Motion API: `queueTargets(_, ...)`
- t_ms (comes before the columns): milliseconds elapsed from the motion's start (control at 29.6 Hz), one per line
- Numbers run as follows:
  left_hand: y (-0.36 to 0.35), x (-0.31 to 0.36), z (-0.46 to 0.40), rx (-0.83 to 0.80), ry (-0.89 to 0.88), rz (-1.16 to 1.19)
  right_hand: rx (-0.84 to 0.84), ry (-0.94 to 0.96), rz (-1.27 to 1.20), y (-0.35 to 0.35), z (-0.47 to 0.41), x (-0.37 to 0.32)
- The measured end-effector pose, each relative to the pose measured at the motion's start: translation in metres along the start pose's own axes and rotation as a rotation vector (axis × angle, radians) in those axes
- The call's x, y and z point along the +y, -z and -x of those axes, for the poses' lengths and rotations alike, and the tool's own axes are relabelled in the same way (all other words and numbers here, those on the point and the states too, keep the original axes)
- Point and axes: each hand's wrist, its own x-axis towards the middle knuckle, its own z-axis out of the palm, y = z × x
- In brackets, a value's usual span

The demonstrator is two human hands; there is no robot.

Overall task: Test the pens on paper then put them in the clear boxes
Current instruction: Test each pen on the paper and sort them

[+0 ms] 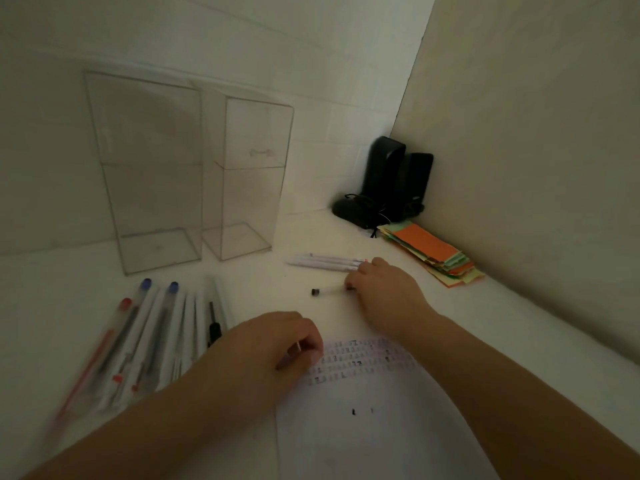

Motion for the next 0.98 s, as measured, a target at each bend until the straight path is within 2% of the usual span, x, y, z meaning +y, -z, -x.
queueTargets(68, 0.000, -0.002, 0.001, 0.042, -0.022, -0.052, 0.033, 0.087, -0.006, 0.011, 0.009, -0.006)
queueTargets(101, 0.000, -0.002, 0.002, 0.062, -0.019, -0.073, 0.085, 0.090, -0.094, 0.020, 0.017, -0.009)
queueTargets(203, 0.001, 0.002, -0.001, 0.125, 0.022, -0.094, 0.276, -0.084, -0.669, 0.047, 0.044, -0.018)
queueTargets(237, 0.002, 0.004, -0.002, 0.145, 0.032, -0.085, 0.282, -0.155, -0.933, 0.055, 0.053, -0.021)
queueTargets(304, 0.003, 0.007, -0.005, 0.163, 0.017, -0.043, 0.183, -0.228, -1.400, 0.063, 0.067, -0.029)
queueTargets(372, 0.003, 0.009, -0.006, 0.114, -0.006, 0.020, 0.114, -0.232, -1.663, 0.059, 0.076, -0.037)
queueTargets(439, 0.003, 0.013, -0.006, 0.038, -0.020, 0.068, 0.137, -0.228, -1.817, 0.052, 0.079, -0.045)
queueTargets(608, -0.001, 0.019, -0.004, -0.055, -0.031, 0.113, 0.139, -0.194, -1.836, 0.037, 0.079, -0.053)
queueTargets(811, -0.002, 0.020, -0.001, -0.086, -0.099, 0.089, 0.090, -0.149, -1.877, 0.038, 0.079, -0.053)
queueTargets(980, 0.002, 0.012, -0.001, -0.096, -0.149, 0.088, 0.135, -0.142, -1.939, 0.034, 0.080, -0.062)
